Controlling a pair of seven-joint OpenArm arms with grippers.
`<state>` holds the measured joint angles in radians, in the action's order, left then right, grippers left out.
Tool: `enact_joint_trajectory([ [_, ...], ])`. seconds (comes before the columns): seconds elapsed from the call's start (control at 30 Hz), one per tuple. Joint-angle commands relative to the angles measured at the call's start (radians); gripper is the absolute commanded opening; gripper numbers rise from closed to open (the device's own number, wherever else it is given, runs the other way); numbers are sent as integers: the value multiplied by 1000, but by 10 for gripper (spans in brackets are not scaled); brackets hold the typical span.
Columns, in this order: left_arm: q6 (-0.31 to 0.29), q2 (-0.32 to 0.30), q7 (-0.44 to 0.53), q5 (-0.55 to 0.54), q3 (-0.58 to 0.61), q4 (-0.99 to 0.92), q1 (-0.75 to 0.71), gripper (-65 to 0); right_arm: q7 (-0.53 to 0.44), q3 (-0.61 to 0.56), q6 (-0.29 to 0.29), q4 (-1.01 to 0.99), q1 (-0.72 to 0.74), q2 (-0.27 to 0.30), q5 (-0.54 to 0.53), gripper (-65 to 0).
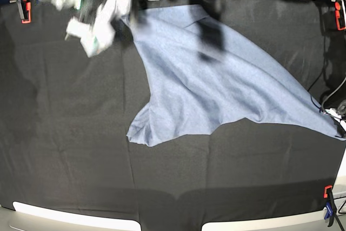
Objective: Layout the t-shirt on the table in an organized manner, then fold the t-shirt properly
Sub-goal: 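Drag the shirt with the right gripper away from the left gripper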
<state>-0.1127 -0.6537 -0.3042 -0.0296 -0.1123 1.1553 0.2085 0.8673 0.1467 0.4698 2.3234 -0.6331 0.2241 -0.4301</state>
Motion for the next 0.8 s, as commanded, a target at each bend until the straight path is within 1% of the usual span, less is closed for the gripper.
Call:
enact_joint_trajectory([
  [0.0, 12, -26, 20, -2, -9, 15, 24, -650, -19, 5, -18, 14, 18, 0, 11, -329],
  [0.1, 12, -26, 21, -2, -9, 15, 24, -650, -39, 4, -85, -3, 112, -27, 57, -329],
  [0.17, 12, -26, 21, -2, -9, 15, 24, -650, -45, 4, -108, -32, 178, -58, 61, -329],
  [0.33, 12, -26, 21, -2, -9, 15, 24, -650, -65, 4, -112, -182, 331, -154, 62, -329],
  [0.43, 12, -26, 21, -2, -9, 15, 24, -650, -73, 4, -113, -282, 432, -197, 97, -329],
  [0.53, 12, -26, 20, -2, -9, 15, 24, -650, -74, 3, -113, -393, 533, -215, 124, -329],
  [0.57, 12, -26, 20, -2, -9, 15, 24, -650, -73, 3, -113, -432, 568, -216, 128, -329],
  [0.67, 12, -26, 19, -2, -9, 15, 24, -650, -70, 4, -116, -541, 672, -215, 182, -329],
  [0.77, 12, -26, 17, -2, -9, 15, 24, -650, -54, 4, -134, -656, 776, -212, 212, -329],
])
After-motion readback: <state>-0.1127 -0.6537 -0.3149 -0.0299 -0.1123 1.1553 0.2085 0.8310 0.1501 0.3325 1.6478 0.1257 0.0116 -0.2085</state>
